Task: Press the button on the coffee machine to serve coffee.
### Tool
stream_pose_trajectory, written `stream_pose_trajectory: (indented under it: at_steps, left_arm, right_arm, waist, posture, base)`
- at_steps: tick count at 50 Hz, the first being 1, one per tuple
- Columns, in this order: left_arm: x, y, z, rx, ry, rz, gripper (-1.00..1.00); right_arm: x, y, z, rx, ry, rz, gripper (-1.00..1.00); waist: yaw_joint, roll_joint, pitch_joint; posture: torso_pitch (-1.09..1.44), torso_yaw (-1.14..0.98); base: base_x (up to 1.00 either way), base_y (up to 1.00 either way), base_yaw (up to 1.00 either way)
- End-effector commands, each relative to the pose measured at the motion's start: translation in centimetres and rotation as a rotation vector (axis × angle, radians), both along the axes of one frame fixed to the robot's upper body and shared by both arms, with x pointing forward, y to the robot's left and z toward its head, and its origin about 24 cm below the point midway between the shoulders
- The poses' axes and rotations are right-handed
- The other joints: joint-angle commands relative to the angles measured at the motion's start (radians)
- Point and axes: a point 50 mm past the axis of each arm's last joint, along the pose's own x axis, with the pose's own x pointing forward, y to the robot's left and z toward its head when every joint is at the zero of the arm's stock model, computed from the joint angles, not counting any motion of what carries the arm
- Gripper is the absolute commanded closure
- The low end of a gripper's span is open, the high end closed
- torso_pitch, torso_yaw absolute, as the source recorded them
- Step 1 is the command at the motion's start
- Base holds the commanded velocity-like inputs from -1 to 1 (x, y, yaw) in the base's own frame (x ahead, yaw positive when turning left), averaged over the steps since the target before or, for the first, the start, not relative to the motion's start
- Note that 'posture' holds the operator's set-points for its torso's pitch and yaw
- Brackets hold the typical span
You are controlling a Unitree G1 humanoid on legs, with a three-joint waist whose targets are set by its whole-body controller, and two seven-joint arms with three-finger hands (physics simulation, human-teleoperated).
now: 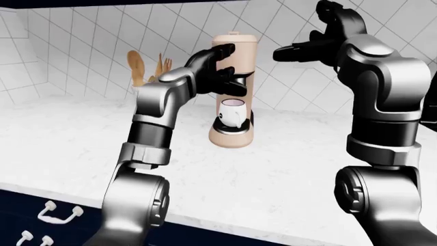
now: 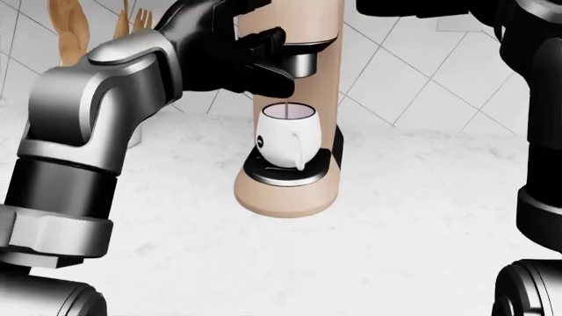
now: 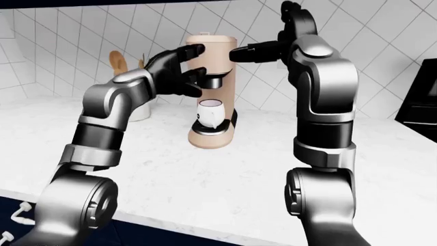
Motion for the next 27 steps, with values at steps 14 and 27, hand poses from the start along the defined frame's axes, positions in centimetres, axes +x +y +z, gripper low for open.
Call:
stream_pose_trajectory:
  at_steps: [14,27]
  left_arm:
    - [0.45,-0.21,2.52,-0.025,-0.106,0.003,-1.00]
    - [0.46,-0.41,2.74,-0.027,-0.109,0.001,-1.00]
  right_arm:
    - [-0.48,-0.15,1.27,0.004,-0.080,-0.003,-1.00]
    - [-0.51,-0.26,1.10,0.009,-0.080,-0.005,-1.00]
  waist:
    - [-0.001,-0.004,-0.007]
    - [-0.002,-0.004,-0.006]
  posture:
    - [-0.55,0.00]
    - [-0.55,0.00]
  base:
    - [0.00,0.00,0.00]
    - [0.00,0.00,0.00]
